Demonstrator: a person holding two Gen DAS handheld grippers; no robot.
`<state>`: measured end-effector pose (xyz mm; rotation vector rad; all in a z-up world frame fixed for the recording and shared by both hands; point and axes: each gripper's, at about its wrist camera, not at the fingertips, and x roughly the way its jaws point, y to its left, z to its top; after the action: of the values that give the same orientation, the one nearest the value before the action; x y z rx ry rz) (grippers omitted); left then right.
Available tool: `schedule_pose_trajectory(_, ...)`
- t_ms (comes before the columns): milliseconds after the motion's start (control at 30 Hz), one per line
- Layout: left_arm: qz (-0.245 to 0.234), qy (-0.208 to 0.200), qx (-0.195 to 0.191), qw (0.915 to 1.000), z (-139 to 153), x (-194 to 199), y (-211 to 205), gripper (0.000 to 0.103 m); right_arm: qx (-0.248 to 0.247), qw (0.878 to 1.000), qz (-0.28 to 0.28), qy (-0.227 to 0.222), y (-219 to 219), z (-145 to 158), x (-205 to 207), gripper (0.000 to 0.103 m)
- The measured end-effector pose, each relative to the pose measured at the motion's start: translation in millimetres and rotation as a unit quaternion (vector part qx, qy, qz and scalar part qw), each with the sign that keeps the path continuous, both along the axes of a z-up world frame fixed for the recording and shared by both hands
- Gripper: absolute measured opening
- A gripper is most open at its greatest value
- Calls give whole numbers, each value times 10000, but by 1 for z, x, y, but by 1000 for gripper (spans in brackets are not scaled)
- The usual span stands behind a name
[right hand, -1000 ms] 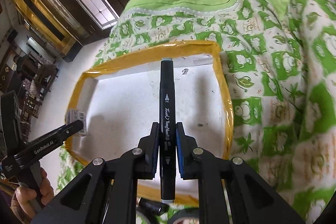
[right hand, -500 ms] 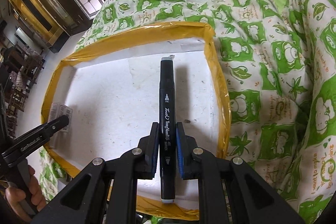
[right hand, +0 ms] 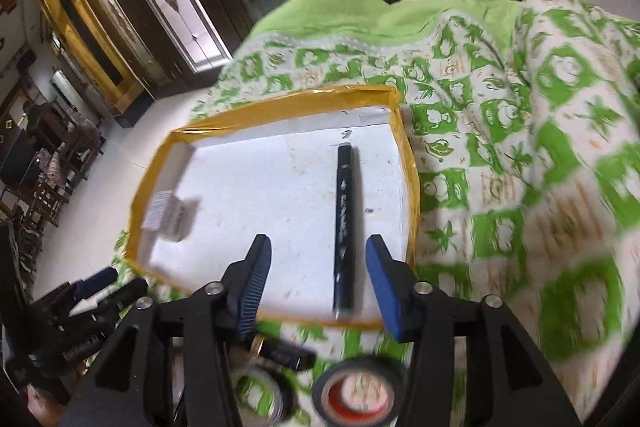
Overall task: Organize rigid objects
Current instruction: 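Place the box in the tray with the left gripper while the right gripper places the marker there, then grasp the yellow tape roll with the left gripper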
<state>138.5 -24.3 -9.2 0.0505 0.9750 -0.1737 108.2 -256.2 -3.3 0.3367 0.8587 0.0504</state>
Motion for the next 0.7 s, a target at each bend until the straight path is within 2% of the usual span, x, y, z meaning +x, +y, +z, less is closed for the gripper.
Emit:
schedule_pose_trajectory(200, -118, -200, 43, 9997, 1, -49, 4, 79, -198, 9997, 104, -5, 16, -3, -44, 57)
schedule_pose_trajectory(233, -114, -213, 34, 9997, 1, -53, 5, 80, -191, 9997, 123, -17, 19, -3, -51, 61)
schedule_pose_trajectory(333, -3, -287, -106, 9995, 3, -69, 11, 84, -188, 9997, 120, -93, 25, -3, -73, 74)
schedule_pose_trajectory(400, 96, -371, -258, 9989, 6, -80, 16, 92, -180, 9997, 121, -85, 29, -4, -87, 76)
schedule_pose_trajectory(467, 134, -437, -439, 9980, 8, -90, 21, 93, -157, 9998, 124, -24, 32, -7, -99, 77)
schedule_pose_trajectory(700, 234, -324, -667, 9970, 6, -94, 28, 95, -131, 9998, 156, 52, 40, -12, -125, 86)
